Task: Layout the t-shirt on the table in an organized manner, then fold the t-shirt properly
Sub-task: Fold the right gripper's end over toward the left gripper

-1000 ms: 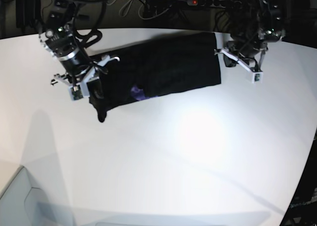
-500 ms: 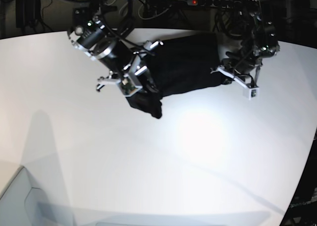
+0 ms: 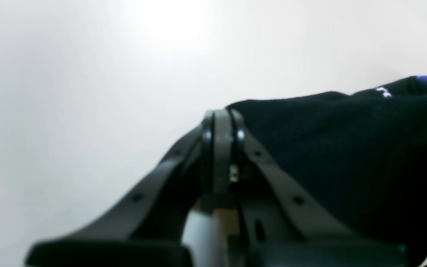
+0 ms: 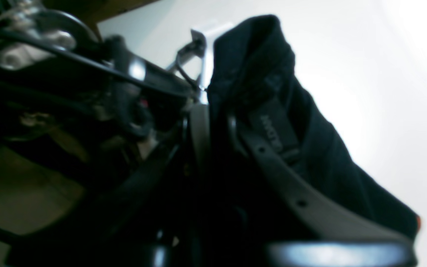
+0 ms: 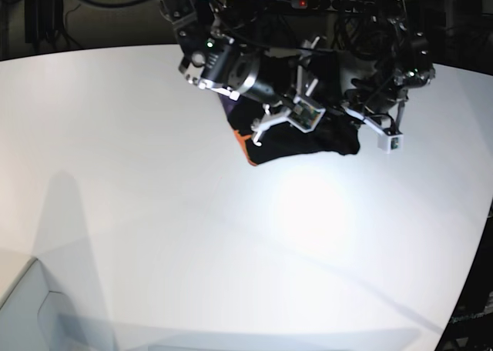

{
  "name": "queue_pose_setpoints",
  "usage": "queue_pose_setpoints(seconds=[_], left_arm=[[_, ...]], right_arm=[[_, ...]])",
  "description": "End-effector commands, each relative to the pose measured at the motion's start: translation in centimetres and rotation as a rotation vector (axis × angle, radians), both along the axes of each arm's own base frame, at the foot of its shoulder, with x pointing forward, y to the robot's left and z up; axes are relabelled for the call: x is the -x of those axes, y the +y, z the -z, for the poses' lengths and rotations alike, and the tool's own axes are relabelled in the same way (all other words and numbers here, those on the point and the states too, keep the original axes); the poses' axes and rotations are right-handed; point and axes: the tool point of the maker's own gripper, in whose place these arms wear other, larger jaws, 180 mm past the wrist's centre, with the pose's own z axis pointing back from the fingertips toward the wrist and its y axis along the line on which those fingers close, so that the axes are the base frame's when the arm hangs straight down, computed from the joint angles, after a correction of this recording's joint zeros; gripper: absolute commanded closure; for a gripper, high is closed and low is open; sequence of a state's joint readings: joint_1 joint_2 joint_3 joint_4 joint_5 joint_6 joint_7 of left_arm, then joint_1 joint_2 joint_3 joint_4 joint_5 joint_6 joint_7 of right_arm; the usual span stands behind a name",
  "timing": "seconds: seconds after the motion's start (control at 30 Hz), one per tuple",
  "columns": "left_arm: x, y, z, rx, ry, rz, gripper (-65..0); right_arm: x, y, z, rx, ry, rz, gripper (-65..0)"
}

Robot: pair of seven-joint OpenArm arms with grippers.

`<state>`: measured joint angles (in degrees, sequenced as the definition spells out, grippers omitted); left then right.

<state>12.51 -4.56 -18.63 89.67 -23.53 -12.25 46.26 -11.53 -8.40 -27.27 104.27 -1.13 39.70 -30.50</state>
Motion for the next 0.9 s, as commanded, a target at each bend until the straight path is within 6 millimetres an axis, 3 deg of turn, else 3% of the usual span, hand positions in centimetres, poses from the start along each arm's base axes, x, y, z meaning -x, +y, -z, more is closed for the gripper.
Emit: queue_pose_setpoints(seconds=[0.0,0.23,0.47,0.67,0.87], left_arm=[[1.1,0.5,0.8,-0.028,0.057,0.003,0.0],[1.6,1.5,0.6,-0.059,0.061,0.007,0.0],[2.6,6.3,-1.4,-0.124,0.022,-0.092,0.0],[2.8,9.1,-3.7,-0.176,-0.029,-0.154,0.0],[3.8,10.7,-4.4,-0.202,-0.035,-0.192,0.0]], right_arm=[[-0.4,0.7,-1.5,-0.062,-0.023,-0.007,0.0],[-1.0,1.0,0.3,-0.032,0.01,-0.022,0.0],[-0.9,1.1,0.7,-0.027,0.021,-0.025,0.0],[-0.8,1.2,0.7,-0.026,0.02,-0.028,0.0],[-0.8,1.3,1.7,-0.012,0.043,-0.036,-18.3]])
